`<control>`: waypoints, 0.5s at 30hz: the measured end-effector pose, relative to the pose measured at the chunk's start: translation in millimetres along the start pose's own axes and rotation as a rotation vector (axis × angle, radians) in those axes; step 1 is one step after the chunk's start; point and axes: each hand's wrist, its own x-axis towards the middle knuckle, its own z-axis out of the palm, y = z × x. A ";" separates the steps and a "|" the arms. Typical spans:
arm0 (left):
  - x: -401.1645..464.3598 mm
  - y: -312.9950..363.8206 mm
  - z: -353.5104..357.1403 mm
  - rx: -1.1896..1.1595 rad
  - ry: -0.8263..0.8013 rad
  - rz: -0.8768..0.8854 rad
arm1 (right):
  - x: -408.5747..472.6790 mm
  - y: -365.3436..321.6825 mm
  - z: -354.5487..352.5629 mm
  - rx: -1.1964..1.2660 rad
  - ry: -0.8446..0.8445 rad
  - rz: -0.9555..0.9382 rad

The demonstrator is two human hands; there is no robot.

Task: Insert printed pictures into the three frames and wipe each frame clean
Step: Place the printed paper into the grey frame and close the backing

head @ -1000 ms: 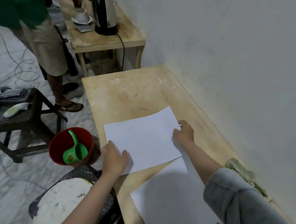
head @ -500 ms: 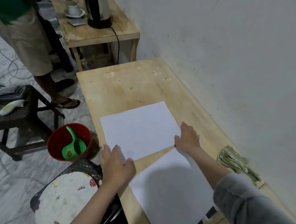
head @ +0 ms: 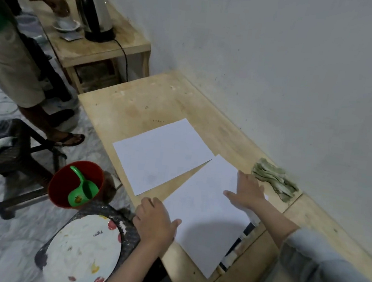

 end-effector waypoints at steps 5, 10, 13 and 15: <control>4.0 6.1 -7.0 0.029 -0.062 -0.029 | -4.4 -0.6 -4.2 -0.003 0.019 -0.009; 7.2 10.5 -13.3 0.053 -0.089 -0.041 | -6.4 -6.2 -9.3 -0.024 0.042 0.007; 5.9 10.6 -11.2 0.075 -0.072 -0.026 | -8.1 -7.7 -11.3 -0.008 0.052 0.020; 5.2 10.0 -9.6 0.078 -0.059 -0.016 | -9.4 -8.5 -12.4 -0.019 0.062 0.030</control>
